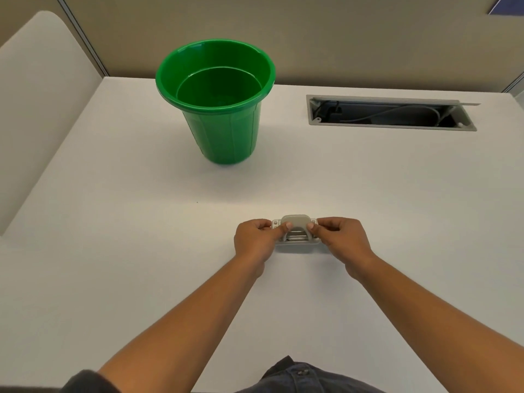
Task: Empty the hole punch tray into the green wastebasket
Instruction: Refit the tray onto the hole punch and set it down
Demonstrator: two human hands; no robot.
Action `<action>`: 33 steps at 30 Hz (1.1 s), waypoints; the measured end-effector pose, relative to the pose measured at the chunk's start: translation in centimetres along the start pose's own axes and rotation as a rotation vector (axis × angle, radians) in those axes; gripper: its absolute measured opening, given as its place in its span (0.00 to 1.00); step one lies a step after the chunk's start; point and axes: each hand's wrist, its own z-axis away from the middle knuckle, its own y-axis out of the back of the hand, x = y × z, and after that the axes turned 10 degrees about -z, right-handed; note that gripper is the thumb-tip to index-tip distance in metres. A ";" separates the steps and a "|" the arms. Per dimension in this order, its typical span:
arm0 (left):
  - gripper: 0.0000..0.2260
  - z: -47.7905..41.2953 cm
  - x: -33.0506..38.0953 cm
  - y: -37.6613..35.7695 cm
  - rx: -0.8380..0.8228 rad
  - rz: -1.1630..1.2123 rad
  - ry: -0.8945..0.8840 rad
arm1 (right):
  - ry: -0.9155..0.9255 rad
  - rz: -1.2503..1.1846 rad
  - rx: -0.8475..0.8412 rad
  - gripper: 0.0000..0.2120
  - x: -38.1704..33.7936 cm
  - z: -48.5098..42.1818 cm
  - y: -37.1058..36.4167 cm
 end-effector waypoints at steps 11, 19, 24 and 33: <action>0.16 -0.8 -0.4 -1.6 0.105 -0.155 -0.026 | -0.007 0.081 0.033 0.15 1.5 -1.7 0.2; 0.21 -1.2 -0.7 -1.7 0.122 -0.225 -0.082 | 0.016 0.085 0.059 0.17 2.1 -1.9 0.2; 0.22 -1.2 -0.9 -1.8 0.153 -0.234 -0.110 | 0.048 0.111 0.067 0.18 2.4 -1.9 0.0; 0.18 -1.0 -1.0 -1.6 0.130 -0.281 -0.166 | 0.069 0.139 0.056 0.18 2.4 -1.7 0.1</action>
